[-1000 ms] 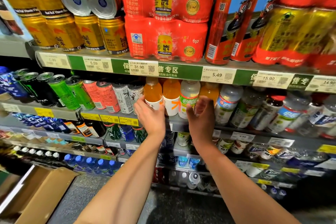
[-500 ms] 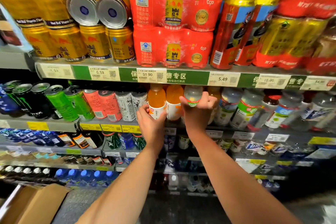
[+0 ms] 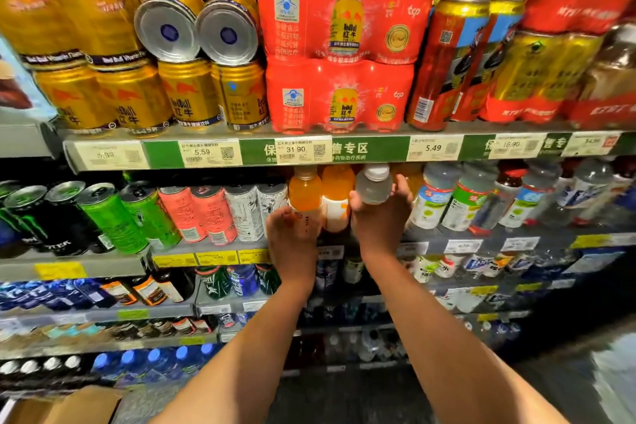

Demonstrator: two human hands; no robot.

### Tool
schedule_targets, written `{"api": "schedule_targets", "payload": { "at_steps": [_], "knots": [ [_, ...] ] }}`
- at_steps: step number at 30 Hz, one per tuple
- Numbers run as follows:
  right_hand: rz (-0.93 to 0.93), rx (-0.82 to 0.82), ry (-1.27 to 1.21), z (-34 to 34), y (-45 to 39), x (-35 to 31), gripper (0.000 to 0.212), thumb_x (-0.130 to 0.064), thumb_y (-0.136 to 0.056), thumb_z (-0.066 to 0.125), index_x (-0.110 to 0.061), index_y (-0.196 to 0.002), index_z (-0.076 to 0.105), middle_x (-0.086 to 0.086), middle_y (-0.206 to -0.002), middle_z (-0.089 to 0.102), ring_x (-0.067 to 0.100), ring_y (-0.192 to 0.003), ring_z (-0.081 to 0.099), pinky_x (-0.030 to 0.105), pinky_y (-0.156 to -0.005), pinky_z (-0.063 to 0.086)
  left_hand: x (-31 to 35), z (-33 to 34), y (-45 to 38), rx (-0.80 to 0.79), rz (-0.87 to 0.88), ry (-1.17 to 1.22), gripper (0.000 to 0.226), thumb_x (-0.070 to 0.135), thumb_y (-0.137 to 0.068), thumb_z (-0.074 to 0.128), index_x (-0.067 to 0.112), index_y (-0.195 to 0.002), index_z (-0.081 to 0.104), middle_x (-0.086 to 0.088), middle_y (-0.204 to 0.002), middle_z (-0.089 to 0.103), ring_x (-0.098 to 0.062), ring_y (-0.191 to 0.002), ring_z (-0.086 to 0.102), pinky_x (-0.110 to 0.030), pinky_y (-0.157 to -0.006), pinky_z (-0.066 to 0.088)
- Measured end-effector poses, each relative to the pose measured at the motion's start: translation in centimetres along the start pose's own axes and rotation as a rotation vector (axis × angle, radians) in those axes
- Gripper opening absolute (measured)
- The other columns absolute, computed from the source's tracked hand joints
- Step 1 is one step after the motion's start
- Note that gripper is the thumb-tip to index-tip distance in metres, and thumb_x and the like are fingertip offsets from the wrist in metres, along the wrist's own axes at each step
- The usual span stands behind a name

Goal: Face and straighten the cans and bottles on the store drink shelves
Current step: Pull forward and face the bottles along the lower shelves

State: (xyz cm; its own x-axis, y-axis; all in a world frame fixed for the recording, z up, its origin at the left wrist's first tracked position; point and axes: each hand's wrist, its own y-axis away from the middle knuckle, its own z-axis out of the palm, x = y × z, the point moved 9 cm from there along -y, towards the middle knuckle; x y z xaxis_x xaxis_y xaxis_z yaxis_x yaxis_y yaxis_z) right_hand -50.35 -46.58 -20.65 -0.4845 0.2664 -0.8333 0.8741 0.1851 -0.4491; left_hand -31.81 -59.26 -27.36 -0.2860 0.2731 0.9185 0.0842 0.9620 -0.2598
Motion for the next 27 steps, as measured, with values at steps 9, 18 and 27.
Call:
{"api": "schedule_targets", "payload": {
  "at_steps": [9,18,27],
  "knots": [
    [0.142,-0.093,-0.109,-0.6,3.1,1.3,0.063,-0.02,-0.071,0.084,-0.041,-0.102,0.035,-0.021,-0.09,0.051,0.004,-0.082,0.051,0.0,-0.058,0.036,-1.9,0.1,0.2,-0.059,-0.13,0.054,0.038,0.026,-0.079,0.076,0.024,-0.11,0.053,0.005,-0.112,0.06,-0.012,-0.099,0.055,-0.026,-0.083,0.037],
    [0.259,-0.017,-0.328,-4.8,4.1,4.8,0.08,-0.05,-0.059,0.087,-0.024,-0.124,0.048,-0.006,-0.11,0.061,0.011,-0.099,0.06,0.028,-0.084,0.051,0.3,1.9,1.9,-0.1,-0.044,0.101,0.04,0.047,-0.081,0.074,0.024,-0.109,0.057,0.004,-0.106,0.063,-0.018,-0.097,0.063,-0.04,-0.085,0.052],
    [0.297,-0.046,-0.62,-12.2,1.8,8.6,0.063,-0.005,-0.076,0.083,-0.009,-0.13,0.052,0.007,-0.117,0.066,0.018,-0.108,0.064,0.019,-0.086,0.053,4.2,11.1,5.4,-0.318,-0.017,0.141,0.027,0.046,-0.079,0.078,0.031,-0.097,0.065,0.013,-0.092,0.071,-0.009,-0.087,0.069,-0.042,-0.079,0.057]
  ]
}}
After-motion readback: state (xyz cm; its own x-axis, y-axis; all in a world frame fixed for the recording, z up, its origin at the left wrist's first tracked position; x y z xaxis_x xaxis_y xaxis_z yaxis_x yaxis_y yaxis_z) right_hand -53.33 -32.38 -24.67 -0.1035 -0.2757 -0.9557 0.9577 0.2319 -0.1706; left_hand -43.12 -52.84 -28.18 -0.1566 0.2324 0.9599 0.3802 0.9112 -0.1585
